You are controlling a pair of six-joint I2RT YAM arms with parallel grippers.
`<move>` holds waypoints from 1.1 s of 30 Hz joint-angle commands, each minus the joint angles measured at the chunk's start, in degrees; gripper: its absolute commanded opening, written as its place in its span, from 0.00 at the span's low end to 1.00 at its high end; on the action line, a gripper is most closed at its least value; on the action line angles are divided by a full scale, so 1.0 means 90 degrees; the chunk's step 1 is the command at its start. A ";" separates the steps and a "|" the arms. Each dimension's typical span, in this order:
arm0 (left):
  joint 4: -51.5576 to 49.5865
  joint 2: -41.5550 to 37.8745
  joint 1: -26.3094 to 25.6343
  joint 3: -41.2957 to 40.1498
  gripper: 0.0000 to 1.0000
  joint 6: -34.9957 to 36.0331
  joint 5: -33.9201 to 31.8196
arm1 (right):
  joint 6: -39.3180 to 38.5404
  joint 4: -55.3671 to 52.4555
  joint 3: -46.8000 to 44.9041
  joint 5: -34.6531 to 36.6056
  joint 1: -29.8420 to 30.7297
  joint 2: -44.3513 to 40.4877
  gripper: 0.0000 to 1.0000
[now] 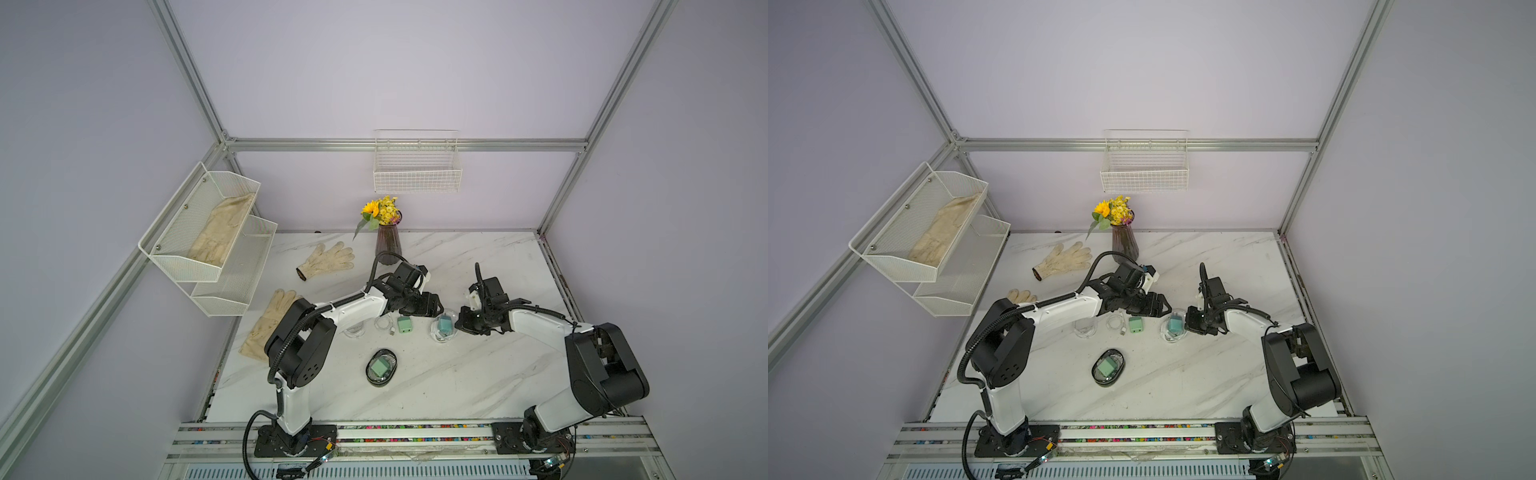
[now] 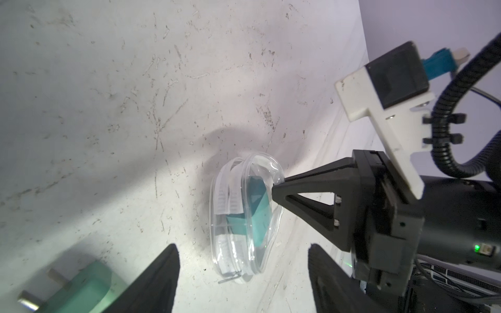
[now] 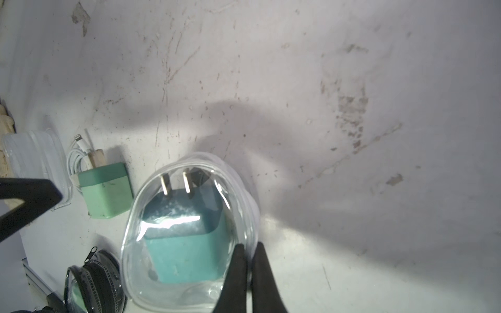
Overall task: Pack away charging kits
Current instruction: Place the storage bag at the center of the board, then pick up the storage bag at the center of the board.
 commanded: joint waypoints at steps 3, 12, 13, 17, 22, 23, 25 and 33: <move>0.0017 0.0492 -0.0002 0.0218 0.75 0.0066 0.0670 | -0.0015 -0.0070 -0.0054 -0.0008 0.0003 -0.0033 0.05; 0.0647 0.0641 0.0036 0.0025 0.76 -0.0371 0.1299 | -0.0012 0.0302 -0.0025 -0.0337 0.0179 0.0262 0.07; 0.0707 0.0677 0.0039 0.0025 0.76 -0.0425 0.1368 | -0.0020 0.0362 -0.0035 -0.0356 0.0234 0.0313 0.07; 0.0742 0.0821 0.0065 0.0127 0.76 -0.0495 0.1485 | -0.0015 0.0477 -0.0035 -0.0368 0.0332 0.0467 0.07; 0.0769 0.0999 0.0142 0.0198 0.73 -0.0613 0.1648 | -0.0141 0.0436 0.0022 -0.0304 0.0347 0.0446 0.07; 0.0768 0.1037 0.0164 0.0192 0.72 -0.0657 0.1673 | -0.0157 0.0428 0.0042 -0.0280 0.0341 0.0416 0.07; 0.0831 0.1086 0.0206 0.0170 0.71 -0.0725 0.1739 | -0.0187 0.0431 0.0076 -0.0309 0.0342 0.0371 0.07; 0.0959 0.1272 0.0310 0.0224 0.59 -0.0907 0.1950 | -0.0364 0.0430 0.0188 -0.0339 0.0414 0.0397 0.07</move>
